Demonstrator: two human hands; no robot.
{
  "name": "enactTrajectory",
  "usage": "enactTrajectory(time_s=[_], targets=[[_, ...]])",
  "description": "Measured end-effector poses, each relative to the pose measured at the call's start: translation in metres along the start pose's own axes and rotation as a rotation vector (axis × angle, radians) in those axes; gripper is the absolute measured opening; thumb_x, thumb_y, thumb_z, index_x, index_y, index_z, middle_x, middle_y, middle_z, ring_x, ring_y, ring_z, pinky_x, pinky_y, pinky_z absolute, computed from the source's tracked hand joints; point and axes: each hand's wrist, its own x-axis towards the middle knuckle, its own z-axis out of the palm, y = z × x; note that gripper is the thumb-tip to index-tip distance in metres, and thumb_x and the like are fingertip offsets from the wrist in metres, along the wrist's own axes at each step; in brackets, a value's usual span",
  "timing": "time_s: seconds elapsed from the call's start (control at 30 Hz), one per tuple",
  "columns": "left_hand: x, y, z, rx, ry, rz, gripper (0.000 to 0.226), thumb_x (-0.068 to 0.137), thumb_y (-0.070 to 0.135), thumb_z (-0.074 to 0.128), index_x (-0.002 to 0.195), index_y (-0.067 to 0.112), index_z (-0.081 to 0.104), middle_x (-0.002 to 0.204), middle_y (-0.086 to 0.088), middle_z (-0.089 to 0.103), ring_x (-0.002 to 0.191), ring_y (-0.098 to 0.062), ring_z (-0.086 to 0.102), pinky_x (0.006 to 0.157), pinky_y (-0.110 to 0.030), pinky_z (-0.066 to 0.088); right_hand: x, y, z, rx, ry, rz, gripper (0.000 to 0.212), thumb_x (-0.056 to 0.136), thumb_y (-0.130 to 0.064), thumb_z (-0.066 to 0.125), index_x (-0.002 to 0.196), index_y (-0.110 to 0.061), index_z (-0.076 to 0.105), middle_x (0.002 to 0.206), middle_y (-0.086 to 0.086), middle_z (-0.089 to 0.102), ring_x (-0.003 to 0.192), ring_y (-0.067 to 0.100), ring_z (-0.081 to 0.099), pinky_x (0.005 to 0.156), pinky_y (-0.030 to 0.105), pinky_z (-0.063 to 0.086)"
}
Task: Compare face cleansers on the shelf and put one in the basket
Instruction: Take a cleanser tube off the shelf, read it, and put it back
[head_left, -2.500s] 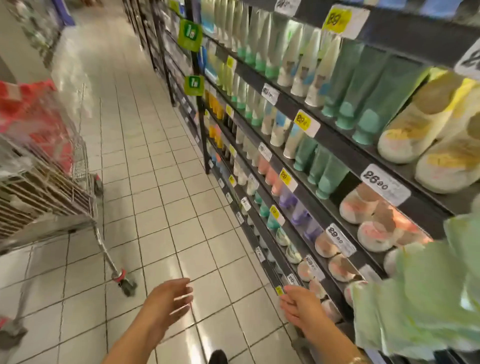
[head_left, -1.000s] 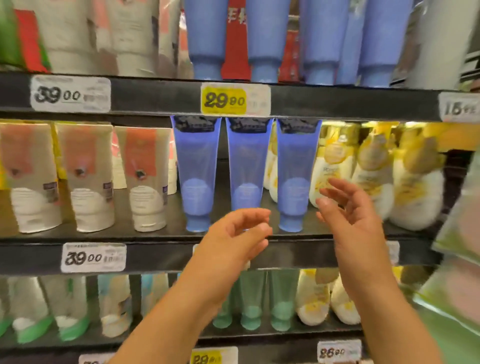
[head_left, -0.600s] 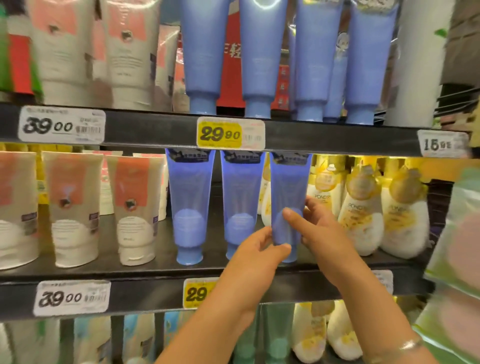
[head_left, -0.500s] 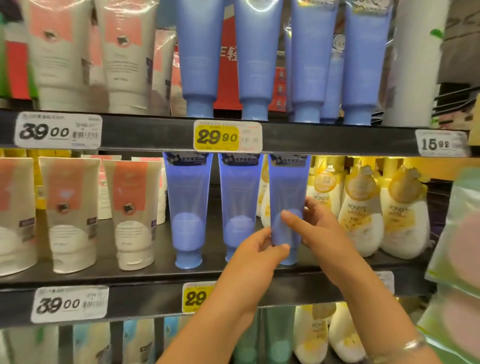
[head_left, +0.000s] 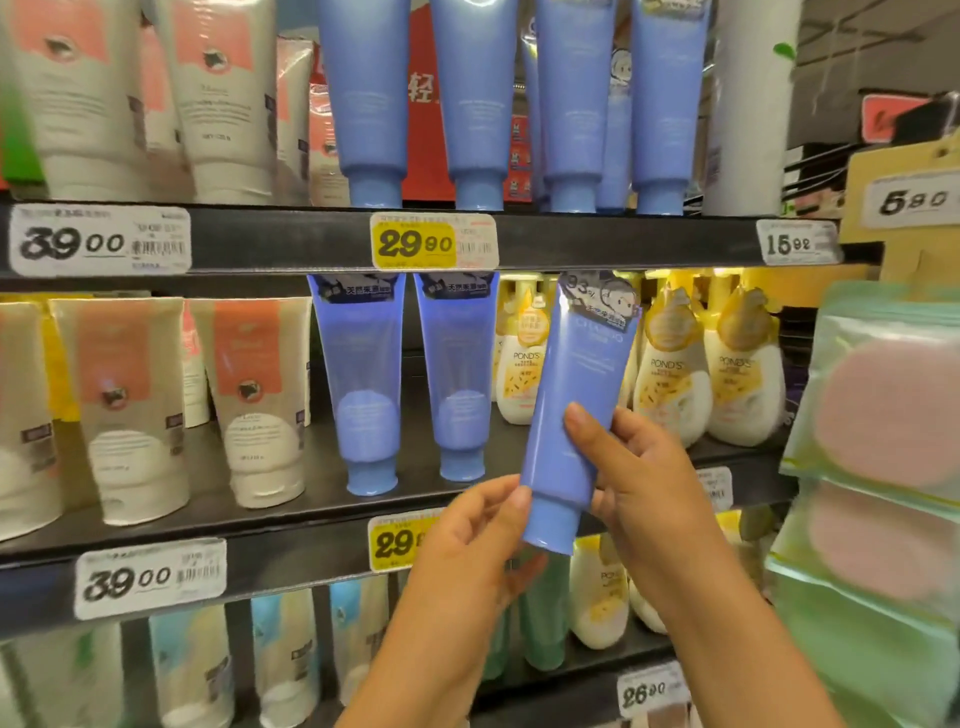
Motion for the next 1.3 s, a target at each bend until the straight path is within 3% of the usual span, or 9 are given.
enactTrajectory(time_s=[0.13,0.27,0.37,0.57,0.7,0.93,1.07,1.3], targets=[[-0.034,-0.010,-0.014,-0.250,-0.074,-0.130,0.020,0.068,0.022,0.061,0.077,0.013,0.077,0.086,-0.012,0.073,0.069,-0.018,0.068,0.058,-0.030,0.056,-0.038,0.009,0.014,0.038,0.041,0.030,0.043,0.062,-0.034,0.067,0.097,-0.009,0.065,0.082,0.000,0.073,0.076,0.013,0.067,0.075,0.035,0.056],[-0.068,-0.018,-0.032,-0.355,-0.034,-0.265,0.027,0.064,0.021,0.063,0.081,0.003,0.073,0.088,-0.023,0.071,0.065,-0.032,0.069,0.052,-0.034,0.056,-0.074,0.021,0.028,0.059,0.067,0.091,0.044,0.064,-0.031,0.066,0.100,-0.005,0.064,0.083,0.003,0.072,0.077,0.015,0.065,0.073,0.032,0.055],[-0.089,-0.024,-0.042,-0.422,0.010,-0.323,0.028,0.062,0.021,0.062,0.079,0.000,0.072,0.085,-0.027,0.070,0.058,-0.033,0.068,0.046,-0.033,0.055,-0.098,0.031,0.039,0.095,0.087,0.129,0.044,0.065,-0.029,0.066,0.101,-0.005,0.063,0.081,0.003,0.072,0.072,0.013,0.065,0.065,0.027,0.055],[-0.119,-0.038,-0.059,-0.573,0.046,-0.405,0.026,0.064,0.017,0.061,0.075,-0.002,0.075,0.087,-0.024,0.072,0.062,-0.028,0.070,0.050,-0.034,0.057,-0.132,0.050,0.052,0.064,0.119,0.204,0.046,0.063,-0.032,0.069,0.101,-0.009,0.064,0.082,0.001,0.074,0.073,0.010,0.069,0.060,0.020,0.053],[-0.125,-0.042,-0.069,-0.622,0.068,-0.430,0.025,0.067,0.014,0.058,0.073,-0.003,0.075,0.084,-0.023,0.072,0.058,-0.028,0.068,0.048,-0.035,0.057,-0.141,0.056,0.056,0.072,0.082,0.252,0.046,0.062,-0.039,0.067,0.101,-0.016,0.065,0.090,-0.001,0.074,0.081,0.012,0.070,0.065,0.023,0.054],[-0.121,-0.034,-0.077,-0.736,0.077,-0.443,0.037,0.068,0.014,0.057,0.099,-0.005,0.062,0.099,-0.023,0.070,0.067,-0.029,0.071,0.049,-0.035,0.057,-0.139,0.051,0.058,0.102,0.030,0.252,0.040,0.075,-0.027,0.061,0.113,-0.015,0.063,0.110,0.006,0.071,0.100,0.022,0.068,0.074,0.027,0.056],[-0.125,-0.033,-0.078,-0.757,0.060,-0.439,0.038,0.068,0.014,0.058,0.100,-0.006,0.062,0.100,-0.024,0.070,0.069,-0.030,0.071,0.049,-0.036,0.057,-0.139,0.050,0.060,0.092,0.072,0.228,0.038,0.072,-0.024,0.064,0.108,-0.012,0.064,0.103,0.007,0.073,0.096,0.023,0.069,0.076,0.031,0.058],[-0.131,-0.033,-0.079,-0.678,0.061,-0.327,0.040,0.067,0.012,0.062,0.102,-0.006,0.061,0.094,-0.023,0.070,0.069,-0.028,0.069,0.054,-0.034,0.057,-0.144,0.050,0.066,0.185,0.164,0.246,0.037,0.070,-0.022,0.063,0.104,-0.011,0.056,0.087,0.005,0.074,0.078,0.017,0.071,0.068,0.029,0.059]])
